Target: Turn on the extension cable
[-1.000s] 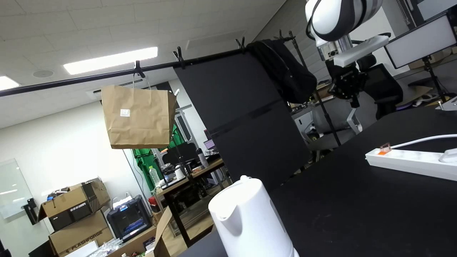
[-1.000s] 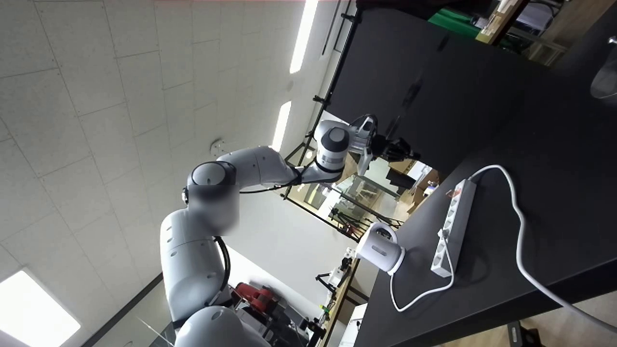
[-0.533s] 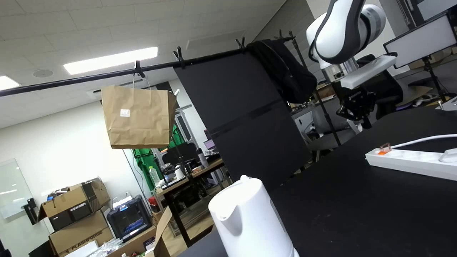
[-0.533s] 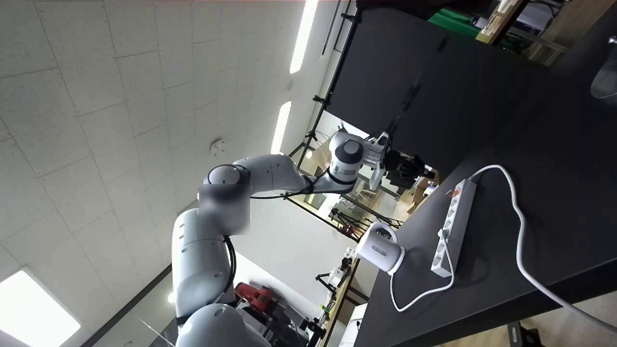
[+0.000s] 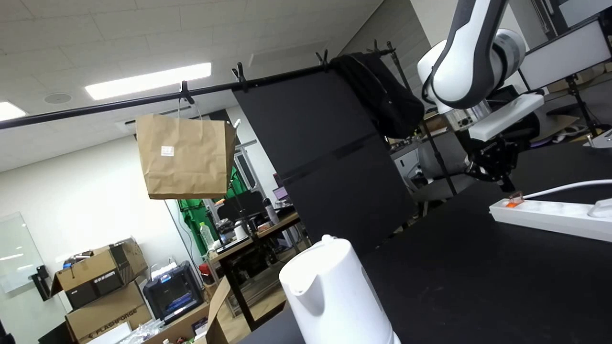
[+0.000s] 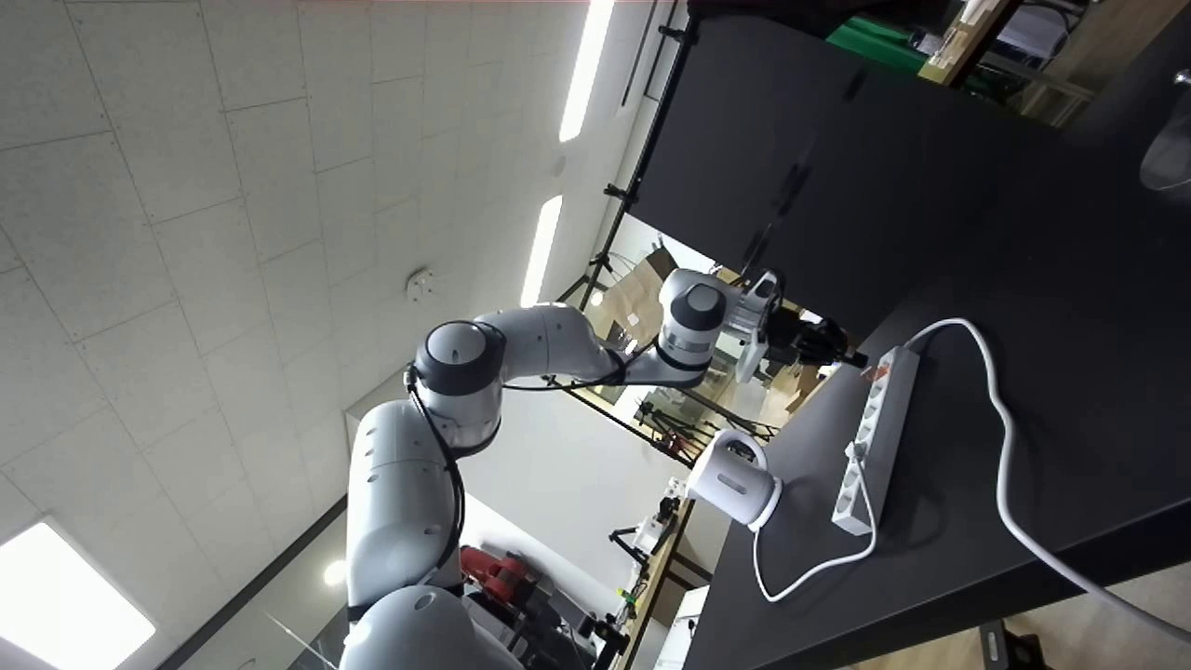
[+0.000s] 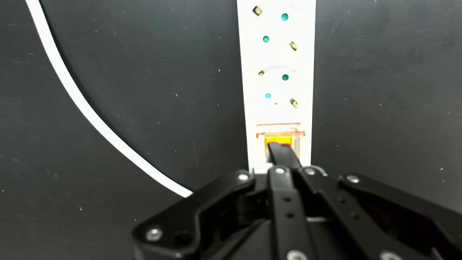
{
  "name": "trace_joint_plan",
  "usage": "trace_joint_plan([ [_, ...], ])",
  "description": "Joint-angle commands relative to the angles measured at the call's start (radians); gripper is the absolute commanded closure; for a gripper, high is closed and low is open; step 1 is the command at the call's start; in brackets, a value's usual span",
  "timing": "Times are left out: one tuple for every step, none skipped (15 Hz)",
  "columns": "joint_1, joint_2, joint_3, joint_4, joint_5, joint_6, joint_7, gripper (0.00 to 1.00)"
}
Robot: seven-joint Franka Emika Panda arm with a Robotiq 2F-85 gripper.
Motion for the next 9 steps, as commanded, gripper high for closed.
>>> trace_joint_plan([
  [0.008,0.036,-0.017,0.049,0.008,-0.012,0.010,1.00],
  [0.007,0.042,-0.017,0.053,0.009,-0.006,0.008,1.00],
  [0.006,0.048,-0.015,0.055,0.012,0.004,0.007,1.00],
  [0.006,0.053,-0.014,0.057,0.013,0.014,0.006,1.00],
  [0.007,0.058,-0.014,0.060,0.013,0.019,0.005,1.00],
  [0.011,0.066,-0.013,0.065,0.014,0.020,0.007,1.00],
  [0.014,0.073,-0.014,0.068,0.013,0.022,0.010,1.00],
  [0.014,0.077,-0.014,0.068,0.014,0.027,0.009,1.00],
  [0.016,0.082,-0.014,0.070,0.014,0.030,0.009,1.00],
])
